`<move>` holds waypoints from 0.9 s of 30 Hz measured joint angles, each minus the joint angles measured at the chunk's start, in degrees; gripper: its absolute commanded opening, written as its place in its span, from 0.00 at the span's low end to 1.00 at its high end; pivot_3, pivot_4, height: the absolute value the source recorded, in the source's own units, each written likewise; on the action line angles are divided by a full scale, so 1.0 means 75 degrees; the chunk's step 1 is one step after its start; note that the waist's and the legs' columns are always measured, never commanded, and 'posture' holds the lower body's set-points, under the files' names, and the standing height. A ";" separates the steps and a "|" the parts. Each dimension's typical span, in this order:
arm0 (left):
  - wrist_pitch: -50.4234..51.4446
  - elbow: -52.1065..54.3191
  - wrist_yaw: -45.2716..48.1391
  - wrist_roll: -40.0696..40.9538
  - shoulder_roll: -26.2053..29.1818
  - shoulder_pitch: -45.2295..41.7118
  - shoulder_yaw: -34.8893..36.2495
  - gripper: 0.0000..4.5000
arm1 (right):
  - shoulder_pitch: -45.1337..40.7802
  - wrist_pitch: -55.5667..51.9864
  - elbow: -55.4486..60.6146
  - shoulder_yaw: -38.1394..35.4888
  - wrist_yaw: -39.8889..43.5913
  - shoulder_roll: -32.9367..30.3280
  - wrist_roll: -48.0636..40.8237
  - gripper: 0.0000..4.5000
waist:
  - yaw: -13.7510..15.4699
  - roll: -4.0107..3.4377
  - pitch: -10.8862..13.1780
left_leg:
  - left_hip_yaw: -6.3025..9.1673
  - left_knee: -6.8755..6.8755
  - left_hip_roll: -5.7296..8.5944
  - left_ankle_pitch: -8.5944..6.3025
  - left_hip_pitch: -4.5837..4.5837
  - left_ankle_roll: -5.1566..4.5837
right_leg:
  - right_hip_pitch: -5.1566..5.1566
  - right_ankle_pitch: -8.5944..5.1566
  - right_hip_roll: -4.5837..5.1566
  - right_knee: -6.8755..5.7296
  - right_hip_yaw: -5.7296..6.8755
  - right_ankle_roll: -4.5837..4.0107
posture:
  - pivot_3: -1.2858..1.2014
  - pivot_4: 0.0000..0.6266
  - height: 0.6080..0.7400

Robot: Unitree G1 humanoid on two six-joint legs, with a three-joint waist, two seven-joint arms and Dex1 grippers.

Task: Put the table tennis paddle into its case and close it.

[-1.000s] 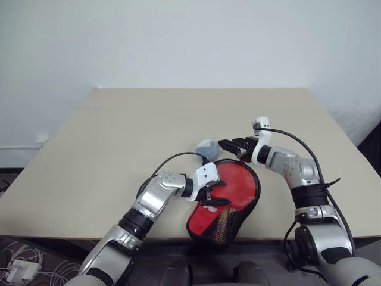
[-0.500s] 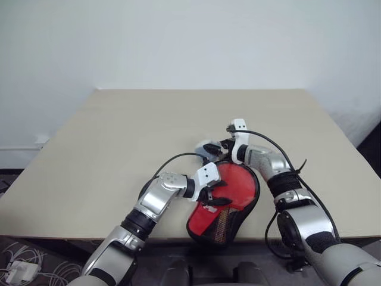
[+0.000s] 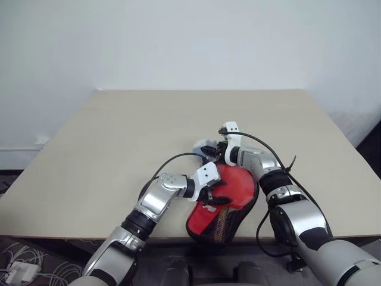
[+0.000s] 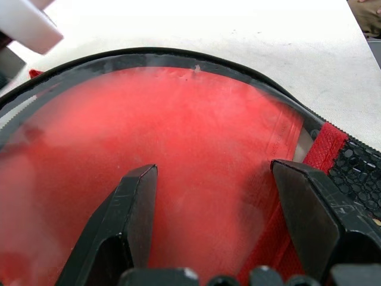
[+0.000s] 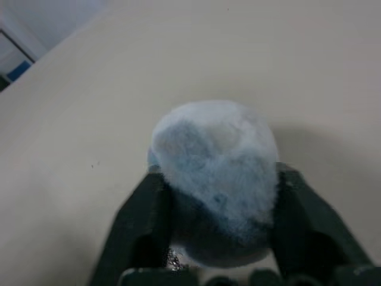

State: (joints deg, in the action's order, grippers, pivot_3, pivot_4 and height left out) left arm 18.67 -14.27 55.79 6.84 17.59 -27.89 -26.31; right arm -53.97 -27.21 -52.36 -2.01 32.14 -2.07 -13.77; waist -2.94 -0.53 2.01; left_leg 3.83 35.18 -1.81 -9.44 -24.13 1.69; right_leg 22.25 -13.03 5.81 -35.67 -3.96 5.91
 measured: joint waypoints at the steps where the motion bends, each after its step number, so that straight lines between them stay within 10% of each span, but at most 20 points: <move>1: 0.0016 0.0000 -0.0003 0.0000 -0.0003 0.0000 0.0003 0.72 | -0.0002 0.0006 0.0000 -0.0018 -0.0021 0.0000 0.0002 0.20 | 0.0000 0.0000 0.0000 | 0.0000 0.0000 0.0000 0.0000 0.0004 0.0000 | 0.0000 0.0000 0.0000 0.0000 0.0000 0.0000 | 0.52 0.00 1.00; 5: 0.0106 0.0007 -0.0039 -0.0001 -0.0036 0.0000 0.0016 0.72 | 0.0005 0.0006 0.0009 -0.0194 -0.0336 0.0002 0.0004 0.01 | 0.0003 0.0000 0.0000 | 0.0000 -0.0001 0.0000 -0.0001 0.0014 0.0001 | -0.0006 -0.0001 0.0000 0.0000 0.0000 -0.0001 | 0.52 0.00 1.00; 27: 0.0251 0.0147 -0.0264 -0.0073 -0.0167 0.0111 -0.0020 0.72 | 0.2530 -0.1044 0.2654 -0.1557 -0.1190 -0.2465 -0.0646 0.00 | 0.0050 -0.0001 0.0000 | 0.0011 -0.0001 0.0019 -0.0004 0.0064 0.0004 | -0.0084 -0.0037 0.0011 0.0032 -0.0002 -0.0004 | 0.52 0.00 1.00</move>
State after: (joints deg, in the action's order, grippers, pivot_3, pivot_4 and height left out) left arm 20.56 -13.17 53.82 6.30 16.34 -27.05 -26.46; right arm -35.00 -35.04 -32.45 -13.69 23.22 -20.56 -18.62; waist -2.57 -0.54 2.02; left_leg 3.91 35.17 -1.67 -9.47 -23.65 1.72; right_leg 21.62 -13.30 5.89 -35.43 -3.98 5.89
